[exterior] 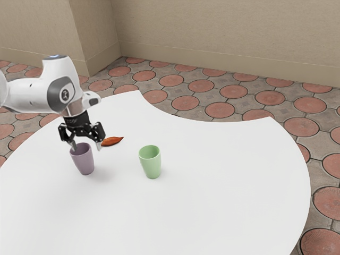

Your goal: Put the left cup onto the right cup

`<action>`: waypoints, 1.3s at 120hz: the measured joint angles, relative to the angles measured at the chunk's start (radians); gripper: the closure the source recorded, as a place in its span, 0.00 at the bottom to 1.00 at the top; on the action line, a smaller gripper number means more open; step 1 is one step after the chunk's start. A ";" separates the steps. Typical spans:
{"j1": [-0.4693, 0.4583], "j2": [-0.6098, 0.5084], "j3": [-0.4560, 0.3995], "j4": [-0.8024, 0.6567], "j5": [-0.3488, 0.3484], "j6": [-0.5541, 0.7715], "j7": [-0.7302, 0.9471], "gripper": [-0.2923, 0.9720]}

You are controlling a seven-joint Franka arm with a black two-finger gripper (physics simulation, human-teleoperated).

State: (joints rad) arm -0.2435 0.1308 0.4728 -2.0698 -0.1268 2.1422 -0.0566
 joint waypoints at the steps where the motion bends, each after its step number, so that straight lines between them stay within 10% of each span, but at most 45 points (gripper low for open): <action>1: -0.001 0.002 0.000 0.000 -0.001 0.002 -0.001 0.24; 130: 0.118 0.236 -0.077 0.156 -0.037 0.040 -0.049 0.27; 156: 0.121 0.239 -0.076 0.153 -0.050 0.041 -0.049 0.41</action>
State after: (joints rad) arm -0.1229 0.3698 0.3970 -1.9164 -0.1771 2.1827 -0.1051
